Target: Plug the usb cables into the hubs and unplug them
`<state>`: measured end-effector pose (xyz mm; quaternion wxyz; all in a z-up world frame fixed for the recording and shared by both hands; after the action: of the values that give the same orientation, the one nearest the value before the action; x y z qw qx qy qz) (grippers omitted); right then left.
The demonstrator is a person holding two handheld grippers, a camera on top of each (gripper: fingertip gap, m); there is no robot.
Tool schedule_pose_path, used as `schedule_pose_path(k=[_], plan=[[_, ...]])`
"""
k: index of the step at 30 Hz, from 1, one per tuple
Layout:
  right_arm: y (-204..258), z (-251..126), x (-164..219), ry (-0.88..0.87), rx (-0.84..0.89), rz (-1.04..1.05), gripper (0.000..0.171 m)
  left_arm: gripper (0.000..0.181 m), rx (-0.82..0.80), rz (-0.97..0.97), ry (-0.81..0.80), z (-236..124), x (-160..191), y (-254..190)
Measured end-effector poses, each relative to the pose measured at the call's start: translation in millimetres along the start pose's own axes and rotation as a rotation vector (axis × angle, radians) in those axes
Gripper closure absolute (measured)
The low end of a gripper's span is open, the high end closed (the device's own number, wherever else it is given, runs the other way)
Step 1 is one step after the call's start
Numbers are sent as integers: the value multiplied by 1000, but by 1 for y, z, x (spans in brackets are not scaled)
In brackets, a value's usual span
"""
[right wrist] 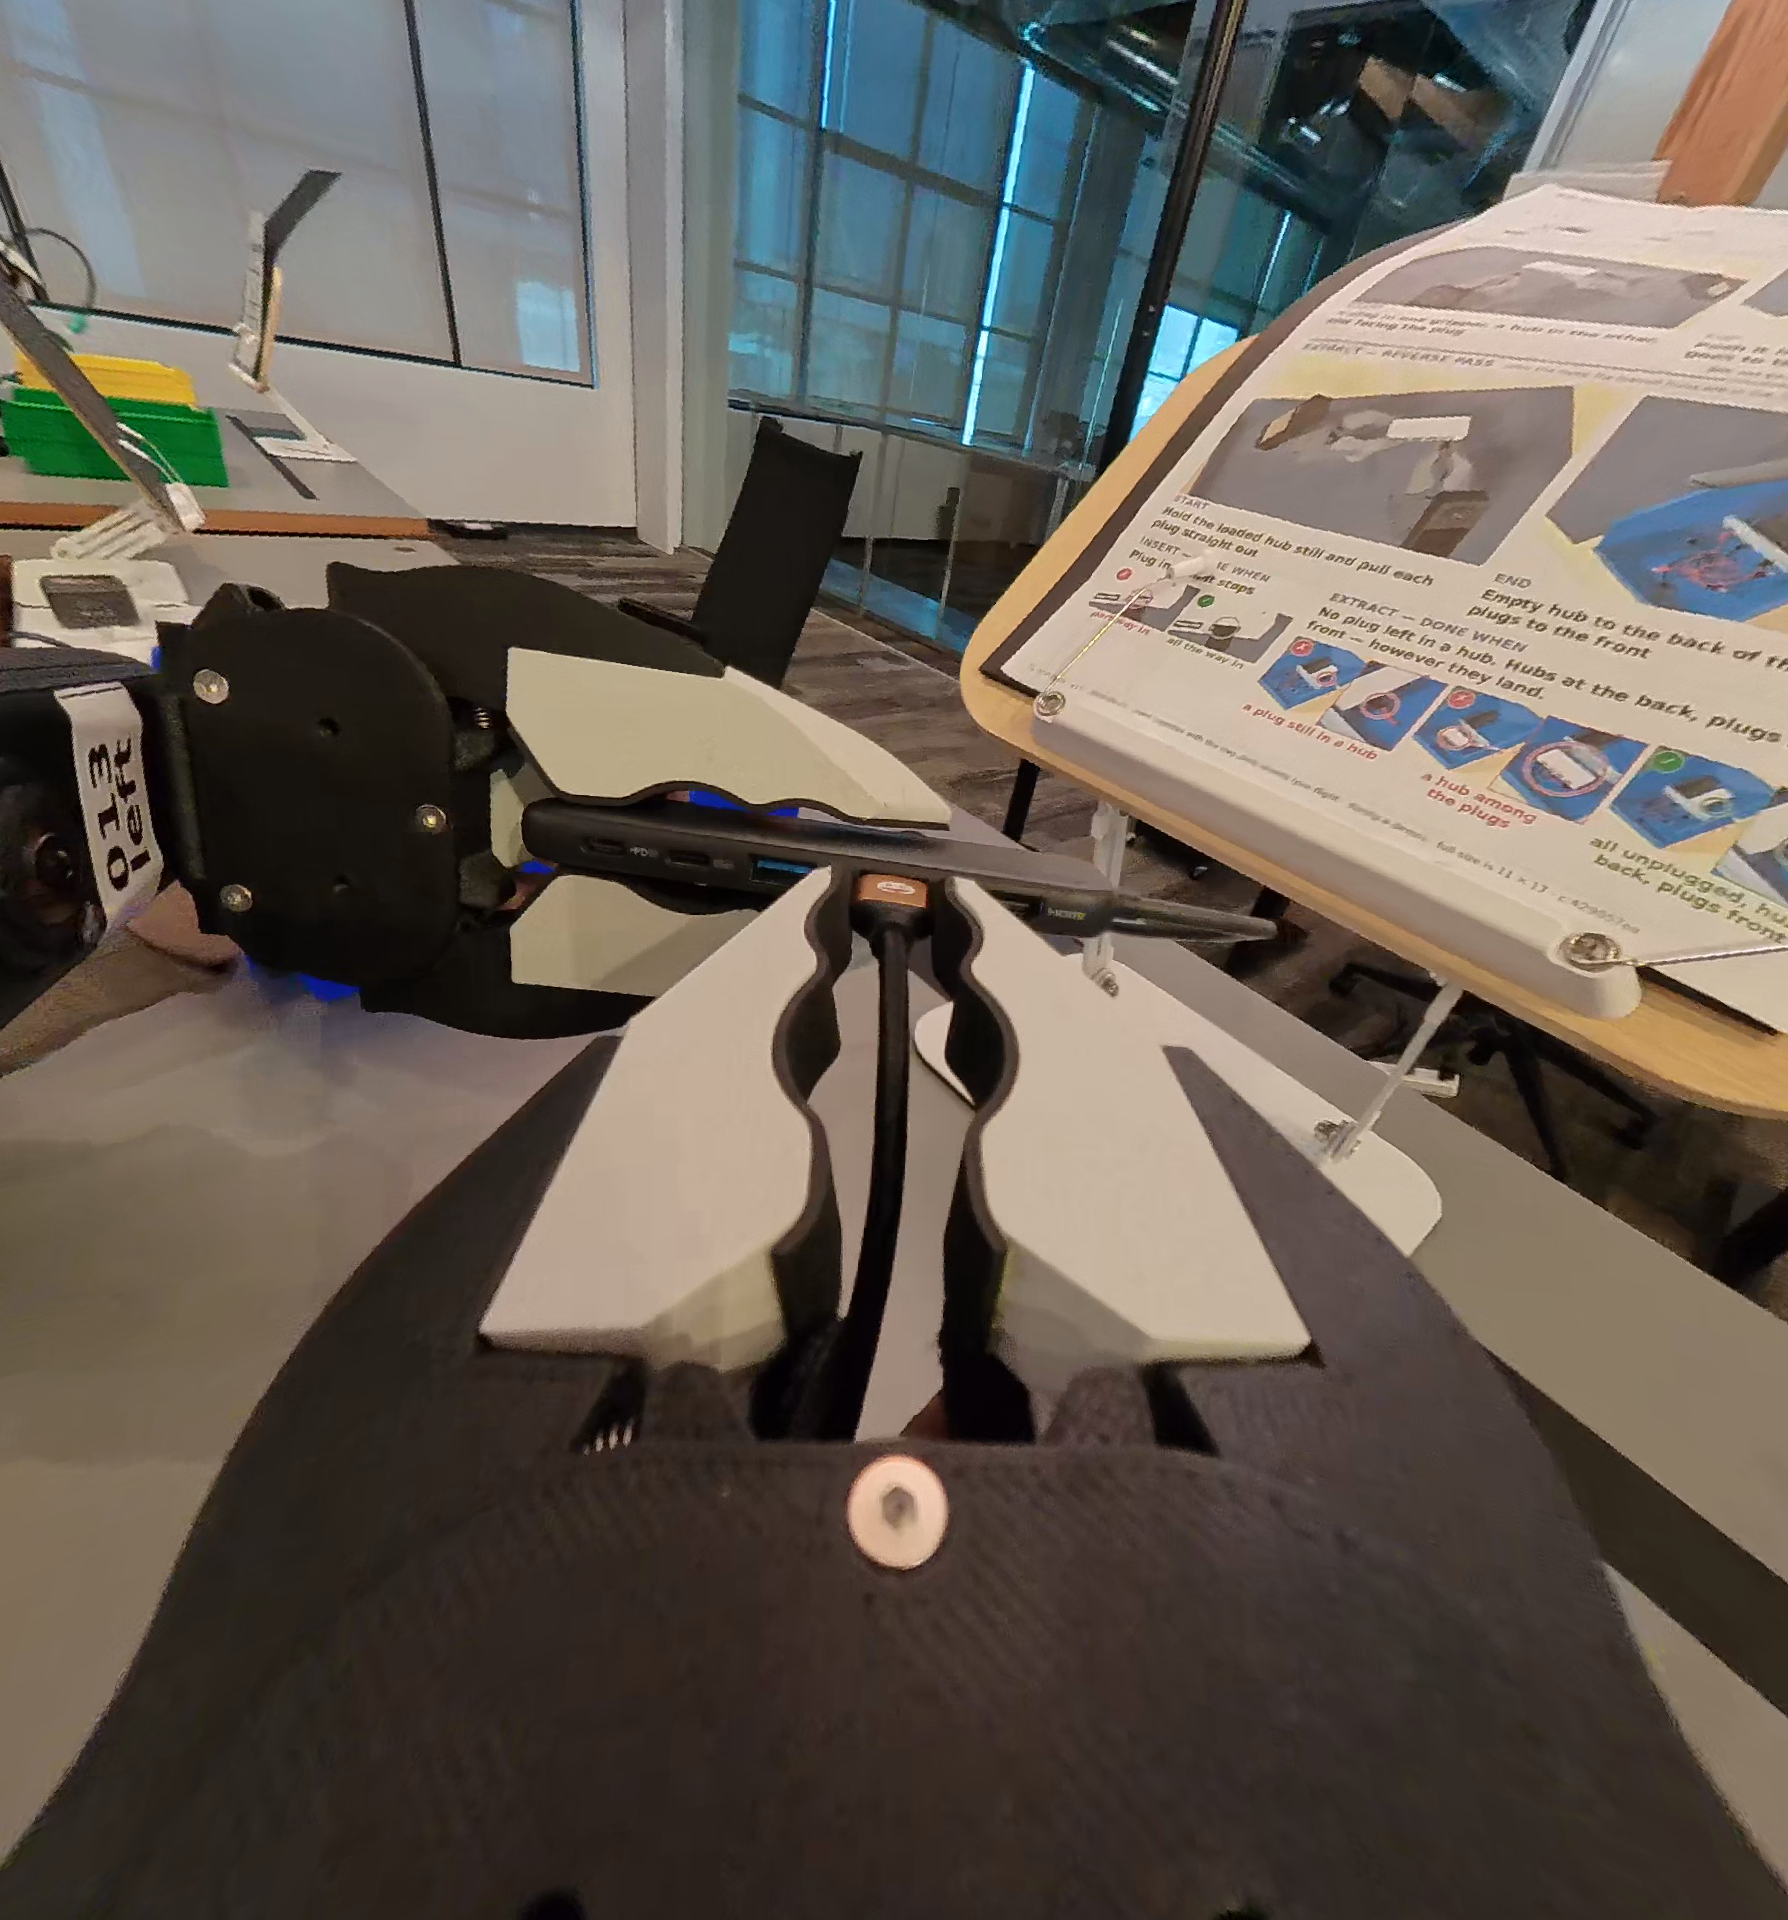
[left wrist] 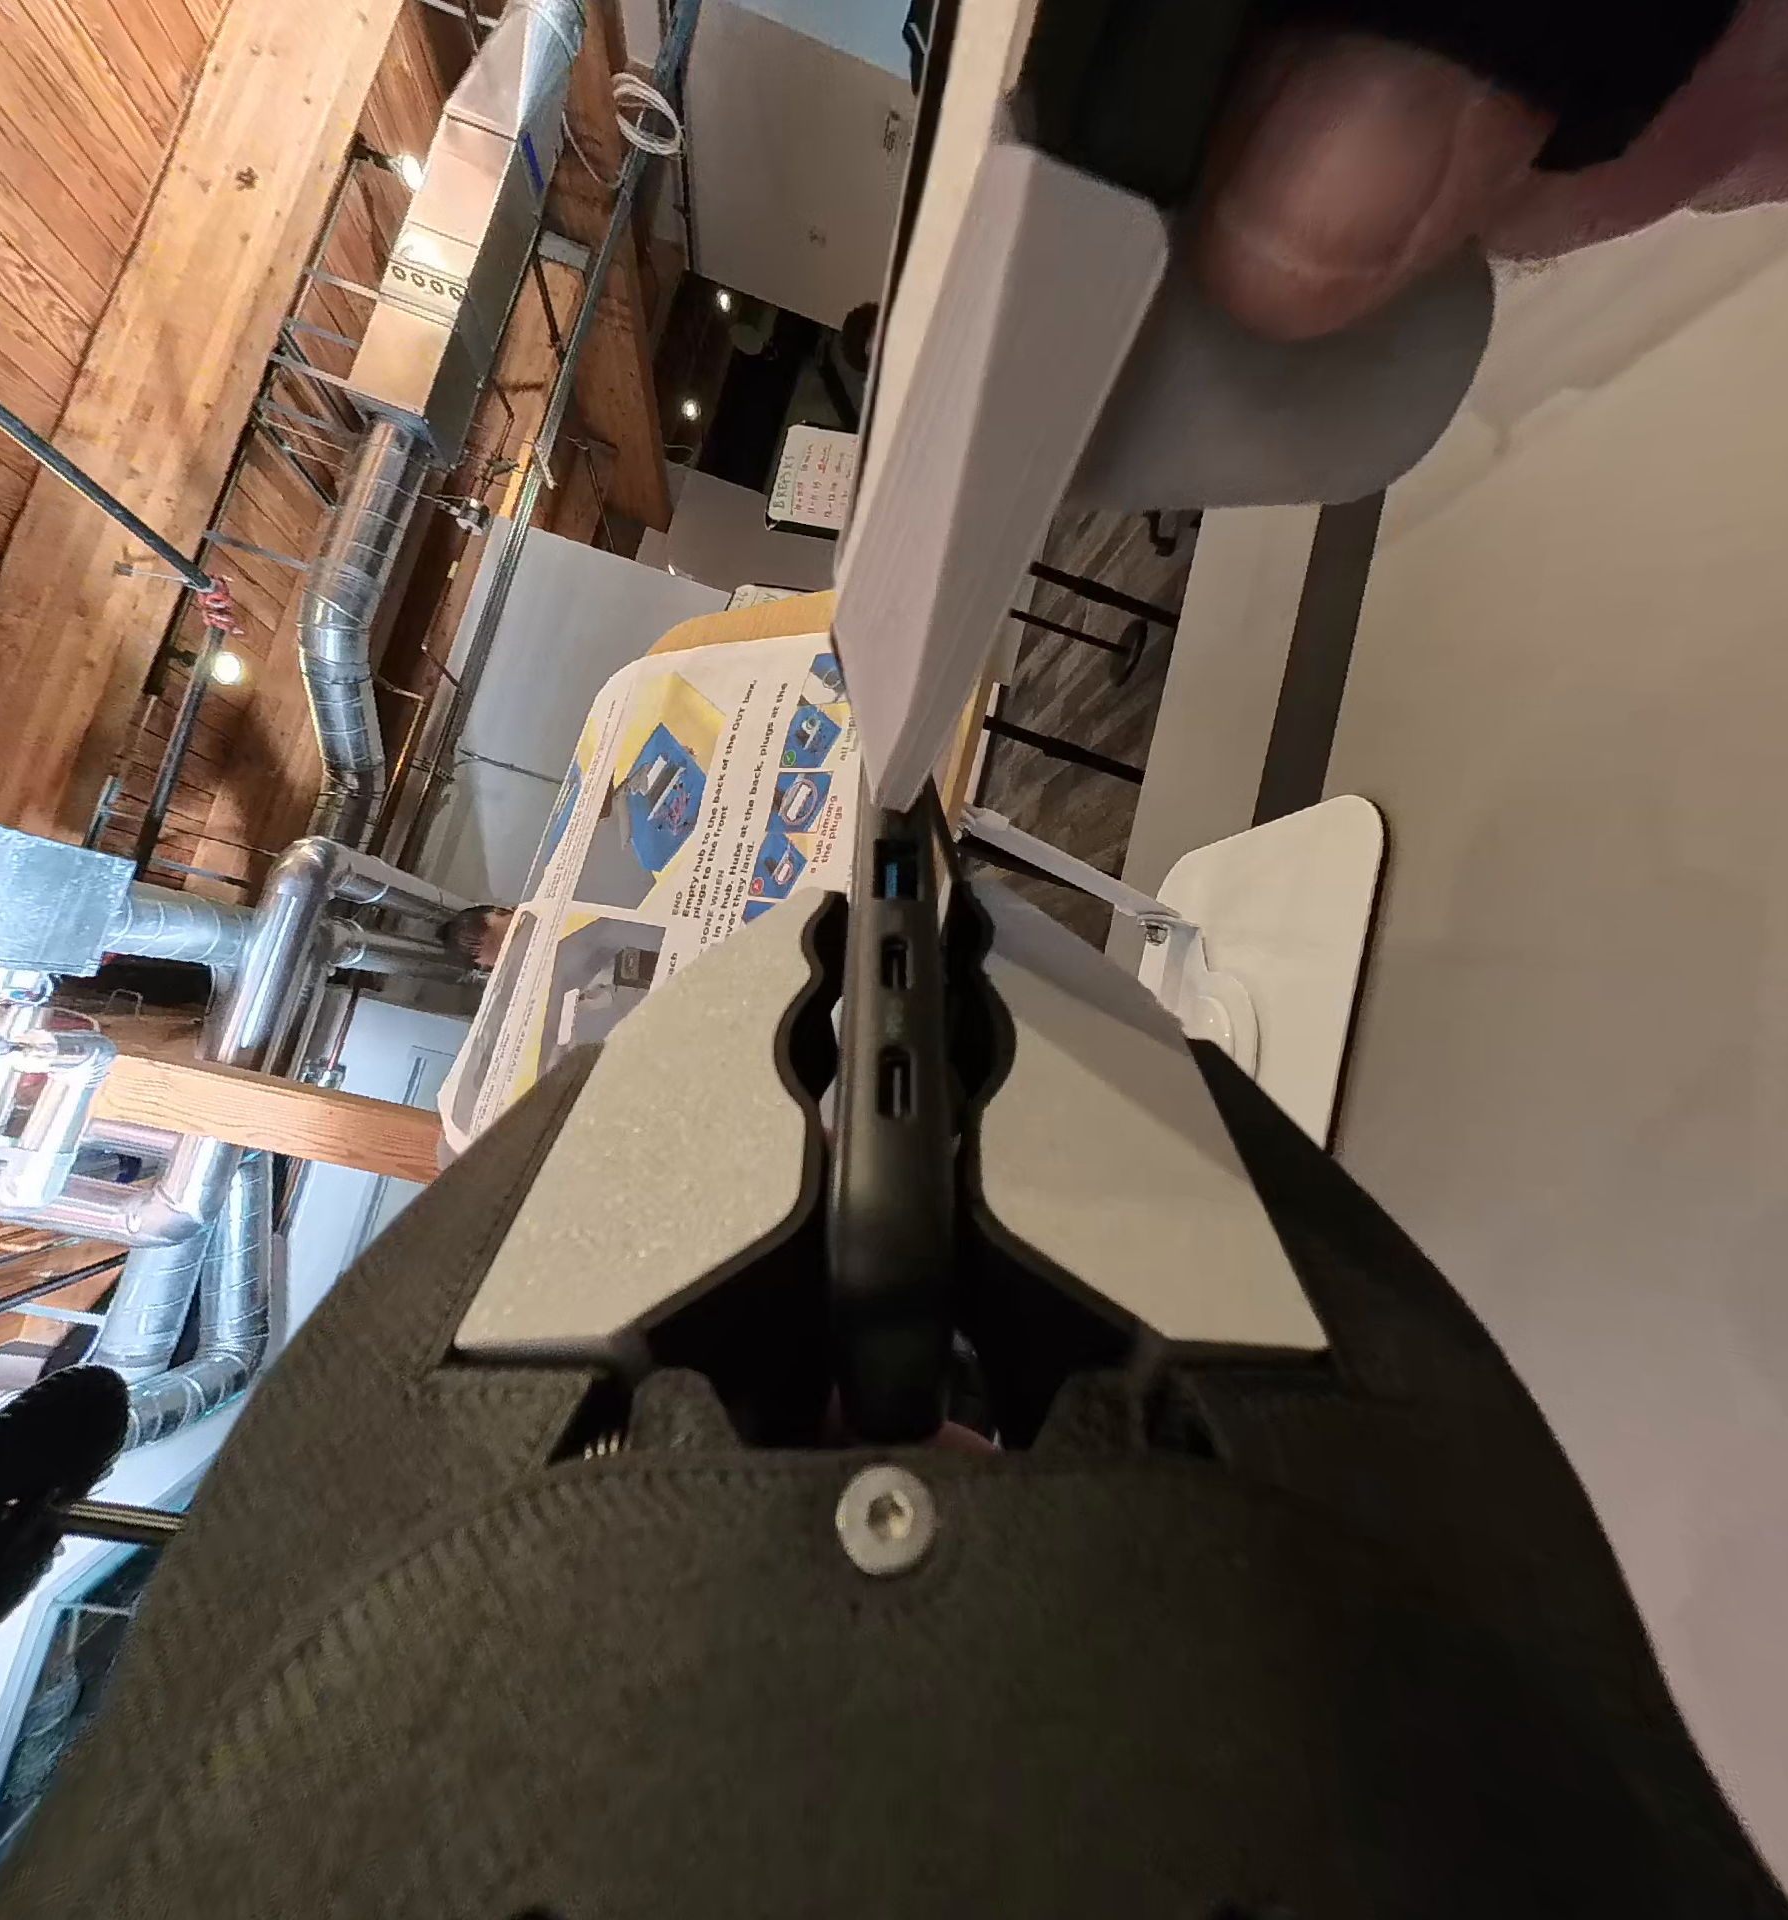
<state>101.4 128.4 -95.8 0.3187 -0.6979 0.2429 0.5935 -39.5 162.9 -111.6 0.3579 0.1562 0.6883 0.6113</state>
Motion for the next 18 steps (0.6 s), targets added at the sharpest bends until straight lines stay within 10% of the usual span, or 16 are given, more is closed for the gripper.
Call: schedule_pose_path(k=[18], plan=[[2,-2,-1,8,110,-68,159,162,-69,-55,95,8,-8,-6]])
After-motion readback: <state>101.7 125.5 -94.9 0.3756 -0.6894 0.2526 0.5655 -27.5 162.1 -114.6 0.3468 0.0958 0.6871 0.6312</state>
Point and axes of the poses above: each gripper's, where its closed fingertips meet, z out along the fingers, x out of its underside, y = z × x across the jaws, the point moved 10 cm from there along -z, back along the fingers, and after that the axes turned 3 degrees about y, right-handed, at the moved point
